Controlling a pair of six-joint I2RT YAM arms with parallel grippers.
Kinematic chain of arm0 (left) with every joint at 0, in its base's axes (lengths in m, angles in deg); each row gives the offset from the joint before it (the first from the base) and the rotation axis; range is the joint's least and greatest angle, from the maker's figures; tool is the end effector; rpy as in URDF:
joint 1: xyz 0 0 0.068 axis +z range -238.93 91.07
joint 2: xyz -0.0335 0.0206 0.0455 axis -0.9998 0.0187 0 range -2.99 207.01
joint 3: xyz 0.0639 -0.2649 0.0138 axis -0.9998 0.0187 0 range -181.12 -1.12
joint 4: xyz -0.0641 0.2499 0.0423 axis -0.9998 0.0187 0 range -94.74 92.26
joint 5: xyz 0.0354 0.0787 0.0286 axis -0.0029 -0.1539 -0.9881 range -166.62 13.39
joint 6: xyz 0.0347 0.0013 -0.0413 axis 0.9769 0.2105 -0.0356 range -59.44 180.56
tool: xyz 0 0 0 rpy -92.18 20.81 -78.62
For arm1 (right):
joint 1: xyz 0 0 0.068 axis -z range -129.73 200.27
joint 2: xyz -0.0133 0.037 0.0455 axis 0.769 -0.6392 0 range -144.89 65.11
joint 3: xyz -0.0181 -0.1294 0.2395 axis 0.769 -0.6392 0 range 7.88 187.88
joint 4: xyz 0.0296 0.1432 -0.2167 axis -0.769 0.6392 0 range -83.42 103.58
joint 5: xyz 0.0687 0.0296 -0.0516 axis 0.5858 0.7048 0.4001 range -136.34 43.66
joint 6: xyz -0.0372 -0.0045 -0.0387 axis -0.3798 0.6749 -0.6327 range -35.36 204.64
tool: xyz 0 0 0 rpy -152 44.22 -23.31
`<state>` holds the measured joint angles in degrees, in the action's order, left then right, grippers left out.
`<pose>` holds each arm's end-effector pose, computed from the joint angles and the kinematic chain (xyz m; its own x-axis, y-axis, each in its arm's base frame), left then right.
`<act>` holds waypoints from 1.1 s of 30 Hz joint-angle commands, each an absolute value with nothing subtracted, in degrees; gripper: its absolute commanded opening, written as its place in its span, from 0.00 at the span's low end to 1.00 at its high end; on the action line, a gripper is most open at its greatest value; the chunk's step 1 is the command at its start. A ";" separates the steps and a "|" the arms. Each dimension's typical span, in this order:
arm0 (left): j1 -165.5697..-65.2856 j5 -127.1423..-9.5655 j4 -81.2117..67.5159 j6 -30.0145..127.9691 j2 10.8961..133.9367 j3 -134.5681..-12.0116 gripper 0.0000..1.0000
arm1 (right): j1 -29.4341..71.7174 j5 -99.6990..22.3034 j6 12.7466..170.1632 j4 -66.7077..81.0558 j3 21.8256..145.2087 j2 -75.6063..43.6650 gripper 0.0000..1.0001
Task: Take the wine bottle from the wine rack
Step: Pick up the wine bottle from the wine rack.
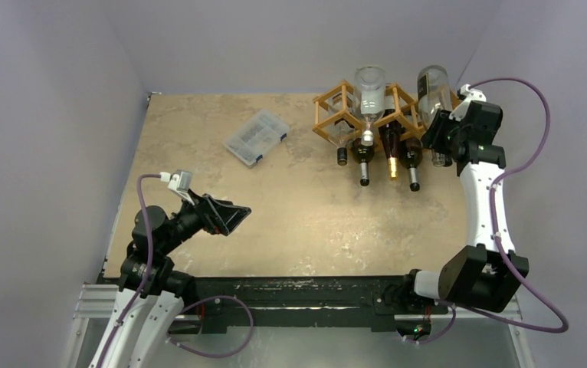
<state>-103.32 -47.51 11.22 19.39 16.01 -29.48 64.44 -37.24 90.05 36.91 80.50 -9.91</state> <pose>0.0991 -0.0434 0.2864 -0.5349 -0.4565 -0.7110 0.4425 0.5654 -0.6960 0.2833 -0.0658 0.3593 -0.5114 0.2251 -0.8293 0.1616 0.9731 0.1644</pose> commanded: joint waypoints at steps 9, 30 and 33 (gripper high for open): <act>-103.61 -44.18 7.12 19.54 18.09 -31.08 1.00 | 64.44 -26.66 90.32 28.56 87.03 -4.15 0.00; -103.69 -42.17 5.61 19.44 19.87 -34.18 1.00 | 64.46 -14.83 88.57 34.88 93.01 -0.10 0.00; -103.69 -41.89 6.33 20.04 20.71 -35.23 1.00 | 64.42 -11.86 87.63 36.21 93.69 0.60 0.00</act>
